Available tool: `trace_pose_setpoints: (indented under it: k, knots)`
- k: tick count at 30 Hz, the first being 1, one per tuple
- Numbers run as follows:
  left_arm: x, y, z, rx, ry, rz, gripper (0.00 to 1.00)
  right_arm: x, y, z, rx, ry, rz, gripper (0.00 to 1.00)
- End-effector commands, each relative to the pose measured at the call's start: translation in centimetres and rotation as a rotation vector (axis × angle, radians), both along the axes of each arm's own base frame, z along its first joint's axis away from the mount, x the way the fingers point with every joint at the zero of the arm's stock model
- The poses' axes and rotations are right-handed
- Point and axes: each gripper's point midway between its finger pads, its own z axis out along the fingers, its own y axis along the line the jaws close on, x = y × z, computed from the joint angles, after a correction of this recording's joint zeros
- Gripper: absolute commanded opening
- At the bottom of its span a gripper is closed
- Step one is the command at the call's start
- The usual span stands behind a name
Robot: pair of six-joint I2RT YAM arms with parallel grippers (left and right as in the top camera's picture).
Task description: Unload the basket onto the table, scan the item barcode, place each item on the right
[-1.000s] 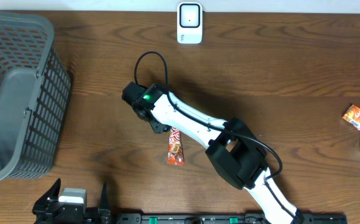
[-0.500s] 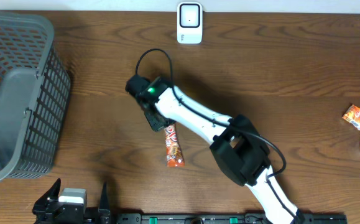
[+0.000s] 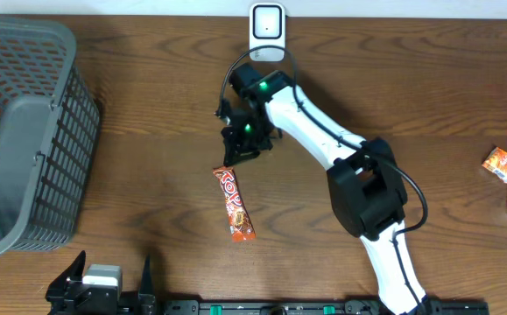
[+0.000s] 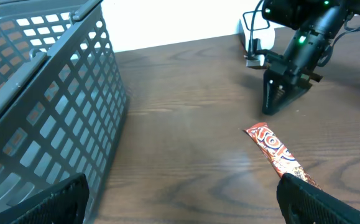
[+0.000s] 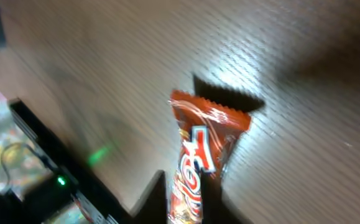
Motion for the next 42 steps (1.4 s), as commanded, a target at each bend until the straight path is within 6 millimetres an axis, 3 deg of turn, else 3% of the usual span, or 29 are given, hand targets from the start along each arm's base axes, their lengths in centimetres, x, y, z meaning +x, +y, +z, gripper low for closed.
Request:
trace_pose_setpoints:
  k: [1,5,10,18,26,30,35,37,39,41,42]
  knots:
    - [-0.1,0.1,0.2,0.006,-0.008,0.005,0.96,-0.3,0.0,1.7,-0.031,-0.078,0.043,0.25]
    - [-0.1,0.1,0.2,0.006,-0.008,0.005,0.96,-0.2,-0.7,0.1,-0.217,-0.210,0.079,0.31]
    - [-0.1,0.1,0.2,0.006,-0.008,0.005,0.96,-0.4,-0.3,-0.7,-0.405,-0.400,0.139,0.59]
    - [-0.1,0.1,0.2,0.006,-0.008,0.005,0.96,-0.8,0.8,-0.5,-0.516,-0.557,0.152,0.69]
    - [-0.1,0.1,0.2,0.006,-0.008,0.005,0.96,0.5,1.5,-1.4,-0.501,-0.582,0.099,0.64]
    - [-0.1,0.1,0.2,0.006,-0.008,0.005,0.96,0.1,1.5,-3.4,-0.520,-0.550,0.116,0.61]
    - [-0.1,0.1,0.2,0.006,-0.008,0.005,0.97,-0.9,1.2,-5.7,-0.551,-0.479,0.108,0.32]
    - [-0.1,0.1,0.2,0.006,-0.008,0.005,0.96,-1.4,1.3,-6.0,-0.539,-0.452,0.116,0.27]
    - [-0.1,0.1,0.2,0.006,-0.008,0.005,0.96,-1.8,1.5,-6.1,-0.528,-0.430,0.120,0.28]
    - [-0.1,0.1,0.2,0.006,-0.008,0.005,0.96,-2.3,1.7,-6.1,-0.518,-0.411,0.117,0.41]
    - [-0.1,0.1,0.2,0.006,-0.008,0.005,0.96,-2.4,1.7,-6.1,-0.520,-0.409,0.114,0.40]
